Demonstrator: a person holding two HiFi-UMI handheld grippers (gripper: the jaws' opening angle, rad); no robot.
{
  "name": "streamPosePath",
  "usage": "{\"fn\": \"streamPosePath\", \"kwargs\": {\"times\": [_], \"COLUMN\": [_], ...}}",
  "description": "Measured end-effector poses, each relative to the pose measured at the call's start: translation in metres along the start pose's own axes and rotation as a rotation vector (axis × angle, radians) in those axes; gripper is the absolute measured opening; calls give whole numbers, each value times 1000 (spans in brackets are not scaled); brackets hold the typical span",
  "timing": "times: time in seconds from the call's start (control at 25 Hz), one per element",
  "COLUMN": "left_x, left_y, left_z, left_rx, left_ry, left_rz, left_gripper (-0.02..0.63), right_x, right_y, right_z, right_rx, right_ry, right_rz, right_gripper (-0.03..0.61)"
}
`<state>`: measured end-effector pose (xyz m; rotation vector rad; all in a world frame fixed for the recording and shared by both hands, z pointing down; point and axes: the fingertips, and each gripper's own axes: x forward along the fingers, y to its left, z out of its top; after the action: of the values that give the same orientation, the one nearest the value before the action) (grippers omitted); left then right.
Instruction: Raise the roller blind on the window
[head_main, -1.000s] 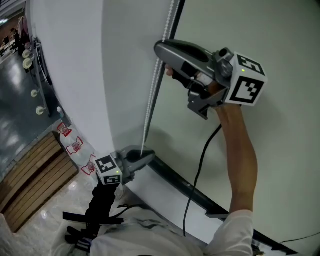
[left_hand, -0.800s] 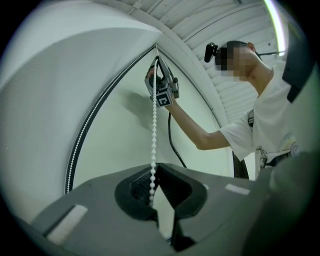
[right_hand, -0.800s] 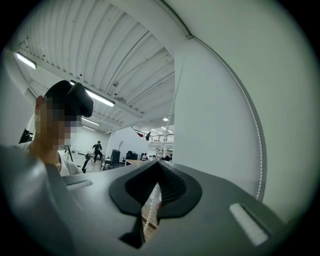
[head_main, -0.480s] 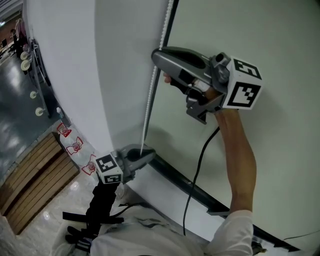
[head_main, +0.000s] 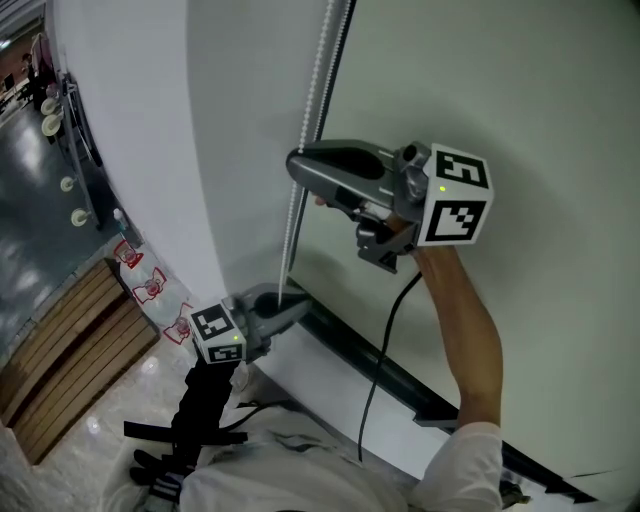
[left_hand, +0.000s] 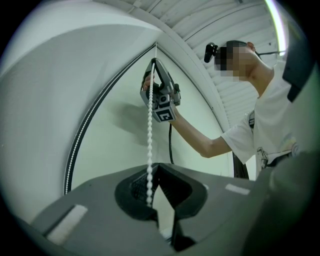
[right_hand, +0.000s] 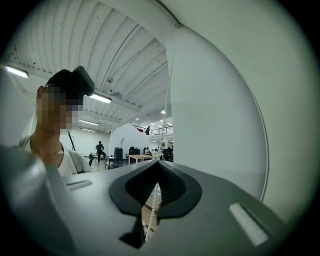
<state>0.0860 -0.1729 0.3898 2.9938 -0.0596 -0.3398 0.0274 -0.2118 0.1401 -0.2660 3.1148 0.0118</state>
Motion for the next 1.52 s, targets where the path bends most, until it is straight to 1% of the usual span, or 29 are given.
{"fn": "streamPosePath", "kwargs": {"times": [0.08, 0.2, 0.36, 0.48, 0.6, 0.68, 0.8, 0.88, 0.96, 1.08, 1.12, 1.16, 1.2, 1.24, 1.4, 1.52], "left_x": [-5, -5, -7, -7, -3, -4, -5, -6, -7, -7, -5, -4, -3, -3, -7, -6], "left_y": [-1, 0, 2, 3, 3, 3, 5, 8, 8, 6, 7, 9, 11, 11, 2, 2], "left_z": [-8, -6, -7, -1, 2, 0, -8, -13, -11, -7, -5, -2, 1, 1, -11, -12], "left_rx": [1, -6, -5, -10, -10, -10, 14, 22, 10, 10, 10, 10, 9, 8, 5, 0], "left_ry": [0, -2, -6, -16, -7, -4, 37, 55, 40, 33, 35, 37, 37, 35, 25, 28], "left_rz": [-1, 4, 9, 7, 13, 14, 30, 44, 39, 28, 25, 23, 21, 19, 15, 15], "left_gripper": [-3, -3, -3, -3, -2, -3, -2, -2, -2, -2, -2, -2, -2, -2, -2, -2], "right_x": [5, 5, 1, -1, -4, -3, -2, -6, -9, -8, -7, -6, -4, -4, -7, -12], "right_y": [6, 7, 11, 16, 17, 20, 23, 20, 18, 14, 11, 8, 5, 3, 0, -10], "right_z": [-29, -65, -110, -133, -149, -169, -198, -205, -202, -196, -190, -181, -167, -151, -82, -27], "right_rx": [14, 56, 107, 125, 143, 150, 186, 200, 184, 102, 80, 75, 77, 77, 18, -45], "right_ry": [27, 65, 90, 118, 149, 185, 220, 213, 194, 184, 177, 158, 125, 86, -49, -100], "right_rz": [0, -3, -2, 3, 0, -4, 1, -5, -17, -52, -60, -60, -56, -52, -61, -70], "right_gripper": [3, 3, 3, 3, 3, 3, 3, 3, 3, 8, 28, 110, 173, 186, 186, 183]}}
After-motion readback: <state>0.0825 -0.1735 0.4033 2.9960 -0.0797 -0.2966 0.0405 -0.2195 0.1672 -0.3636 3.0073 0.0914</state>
